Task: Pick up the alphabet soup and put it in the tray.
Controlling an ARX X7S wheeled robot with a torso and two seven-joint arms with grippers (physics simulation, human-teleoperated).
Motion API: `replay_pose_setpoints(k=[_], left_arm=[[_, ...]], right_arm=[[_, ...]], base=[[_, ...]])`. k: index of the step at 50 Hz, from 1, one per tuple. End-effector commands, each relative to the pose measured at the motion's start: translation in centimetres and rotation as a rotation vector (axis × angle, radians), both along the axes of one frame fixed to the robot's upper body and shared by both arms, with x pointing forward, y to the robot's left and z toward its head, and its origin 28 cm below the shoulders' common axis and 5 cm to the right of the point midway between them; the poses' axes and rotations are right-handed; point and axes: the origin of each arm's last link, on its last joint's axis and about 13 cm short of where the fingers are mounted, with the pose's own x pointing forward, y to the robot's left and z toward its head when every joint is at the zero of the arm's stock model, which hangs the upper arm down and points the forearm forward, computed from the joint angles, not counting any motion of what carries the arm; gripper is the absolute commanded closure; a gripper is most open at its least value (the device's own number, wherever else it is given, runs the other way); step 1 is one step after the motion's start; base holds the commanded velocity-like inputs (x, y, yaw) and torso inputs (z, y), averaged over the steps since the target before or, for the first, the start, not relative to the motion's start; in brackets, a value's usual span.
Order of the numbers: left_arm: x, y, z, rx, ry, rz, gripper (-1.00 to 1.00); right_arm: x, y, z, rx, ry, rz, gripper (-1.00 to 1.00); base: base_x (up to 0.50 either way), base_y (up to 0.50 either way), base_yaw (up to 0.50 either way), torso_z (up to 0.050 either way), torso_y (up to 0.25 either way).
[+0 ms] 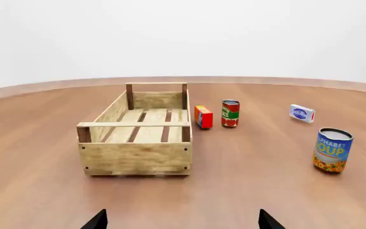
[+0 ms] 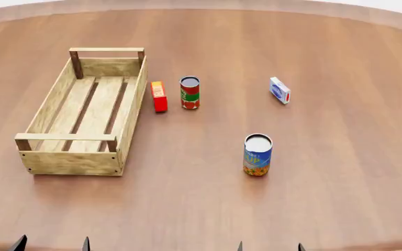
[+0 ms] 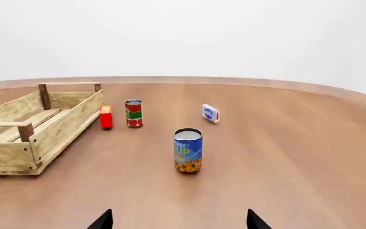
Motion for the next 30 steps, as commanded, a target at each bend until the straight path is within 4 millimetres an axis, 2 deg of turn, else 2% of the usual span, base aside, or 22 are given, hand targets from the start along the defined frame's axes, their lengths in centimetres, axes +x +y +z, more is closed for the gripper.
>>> replay_pose_setpoints(k=[1,5,12,30], left_arm=[[-0.01,0.11,0.10,-0.008,-0.006,0.015,-1.00],[-0.32,-0.20,-0.04,-0.005,-0.007,0.004,-1.00],[-0.35,-0.23,-0.11,-0.004,-0.009,0.001,-1.00],[-0.15,-0.31,-0.44,0.012,-0.009,0.005,-1.00]], right_arm=[[-0.07,-0.12,0.13,0.009,-0.005,-0.001,-1.00],[-0.10,0.03,-0.08,-0.046,0.006,0.000,-1.00],[-0.17,0.13,-0.19,-0.049,0.007,0.015,-1.00],[-0.15,0.13,-0.18,-0.032,0.010,0.034,-1.00]], base=[[0.00,0.00,0.00,0.000,0.000],[0.02,0.07,0.00,0.000,0.000],[0.26,0.50,0.00,0.000,0.000],[0.42,0.42,0.00,0.000,0.000]])
